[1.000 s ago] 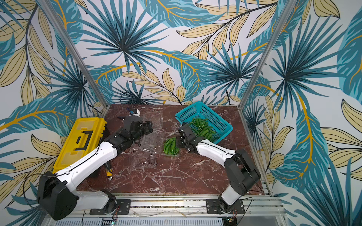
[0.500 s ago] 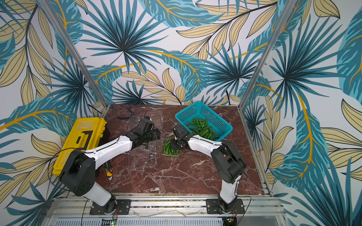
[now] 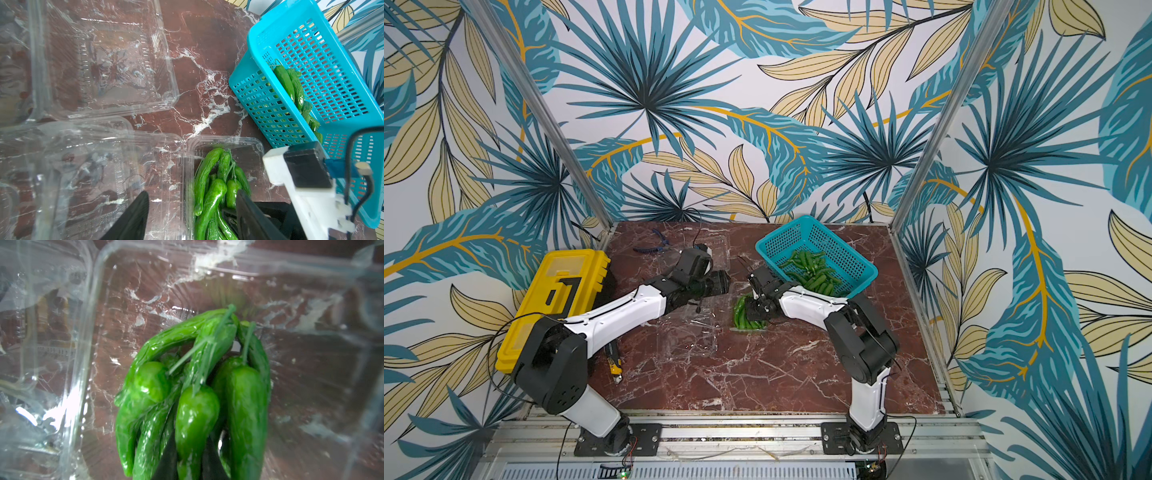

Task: Take small green peppers out of containers
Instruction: Pick up the green pepper from the packing box, then place the green pepper in the basket.

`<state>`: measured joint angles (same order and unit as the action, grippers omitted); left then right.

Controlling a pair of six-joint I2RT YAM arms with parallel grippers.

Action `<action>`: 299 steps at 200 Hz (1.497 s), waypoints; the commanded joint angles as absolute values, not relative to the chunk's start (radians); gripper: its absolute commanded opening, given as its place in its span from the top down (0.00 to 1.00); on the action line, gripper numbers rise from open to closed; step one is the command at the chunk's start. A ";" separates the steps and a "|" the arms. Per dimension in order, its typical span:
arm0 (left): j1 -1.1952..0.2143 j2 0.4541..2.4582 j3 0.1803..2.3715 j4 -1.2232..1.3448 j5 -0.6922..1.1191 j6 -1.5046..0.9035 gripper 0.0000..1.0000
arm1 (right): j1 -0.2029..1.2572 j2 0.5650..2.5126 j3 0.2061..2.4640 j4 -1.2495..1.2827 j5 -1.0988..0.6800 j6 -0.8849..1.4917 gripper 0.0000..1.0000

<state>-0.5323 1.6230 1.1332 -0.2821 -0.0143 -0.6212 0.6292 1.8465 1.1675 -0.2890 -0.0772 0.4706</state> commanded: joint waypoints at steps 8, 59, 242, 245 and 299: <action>-0.558 1.643 1.204 -0.281 -0.023 -0.580 0.32 | 0.634 1.736 1.095 -0.228 -0.028 0.478 0.89; -0.568 1.672 1.233 -0.281 0.004 -0.594 0.32 | 0.634 1.642 1.014 -0.110 -0.036 0.474 0.91; -0.574 1.664 1.221 -0.281 0.049 -0.549 0.32 | 0.408 1.355 0.889 0.032 -0.177 0.475 0.92; -0.575 1.666 1.222 -0.281 0.053 -0.546 0.32 | 0.398 1.350 0.896 0.003 -0.144 0.466 0.92; -0.609 1.726 1.269 -0.281 0.149 -0.510 0.32 | 0.237 1.500 1.007 -0.316 0.096 0.435 0.91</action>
<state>-0.5919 1.6897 1.2057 -0.2813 0.0879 -0.5419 0.2825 1.3956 0.9863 -0.1268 -0.0086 0.4534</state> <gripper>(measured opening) 0.677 0.161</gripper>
